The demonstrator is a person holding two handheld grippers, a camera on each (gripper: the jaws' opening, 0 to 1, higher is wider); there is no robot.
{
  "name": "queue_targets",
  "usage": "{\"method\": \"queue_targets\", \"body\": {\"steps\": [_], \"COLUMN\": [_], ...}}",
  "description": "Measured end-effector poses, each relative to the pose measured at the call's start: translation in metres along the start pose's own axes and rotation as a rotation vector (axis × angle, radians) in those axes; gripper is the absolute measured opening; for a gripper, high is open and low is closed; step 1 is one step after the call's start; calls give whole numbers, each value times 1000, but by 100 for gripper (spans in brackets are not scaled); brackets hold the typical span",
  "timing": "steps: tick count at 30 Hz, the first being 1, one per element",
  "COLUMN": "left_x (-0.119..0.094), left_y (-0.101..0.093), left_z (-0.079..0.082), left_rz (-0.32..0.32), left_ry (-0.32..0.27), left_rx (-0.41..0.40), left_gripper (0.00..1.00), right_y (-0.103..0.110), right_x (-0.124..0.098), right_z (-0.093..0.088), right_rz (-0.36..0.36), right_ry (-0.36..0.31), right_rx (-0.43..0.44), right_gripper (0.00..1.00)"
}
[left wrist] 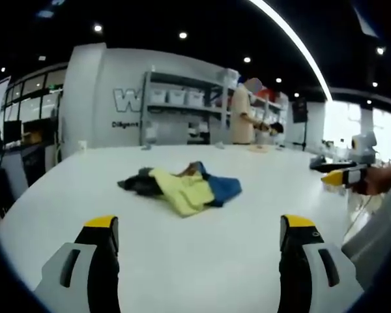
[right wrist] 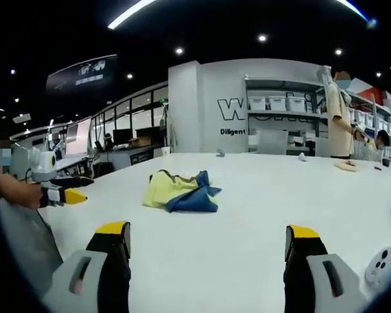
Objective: Fold the garment on the visible template until the final outline fits inside the template.
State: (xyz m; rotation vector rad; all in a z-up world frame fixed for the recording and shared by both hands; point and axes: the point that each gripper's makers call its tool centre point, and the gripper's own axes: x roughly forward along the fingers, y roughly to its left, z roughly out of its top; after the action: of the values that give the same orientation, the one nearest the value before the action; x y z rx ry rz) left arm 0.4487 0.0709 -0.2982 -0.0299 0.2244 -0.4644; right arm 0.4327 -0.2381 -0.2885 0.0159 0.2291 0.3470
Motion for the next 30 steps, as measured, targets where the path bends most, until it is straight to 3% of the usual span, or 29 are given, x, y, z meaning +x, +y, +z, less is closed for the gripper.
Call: {"method": "queue_targets", "body": {"steps": [30], "left_x": [1], "left_y": [1], "left_z": [-2], "left_rz": [5], "left_ry": [9], "left_rx": [11], "left_gripper": [98], "right_y": [-1], "right_x": [2], "right_z": [2], "right_rz": [0], "right_ry": [2], "right_rx": [5], "right_gripper": [99]}}
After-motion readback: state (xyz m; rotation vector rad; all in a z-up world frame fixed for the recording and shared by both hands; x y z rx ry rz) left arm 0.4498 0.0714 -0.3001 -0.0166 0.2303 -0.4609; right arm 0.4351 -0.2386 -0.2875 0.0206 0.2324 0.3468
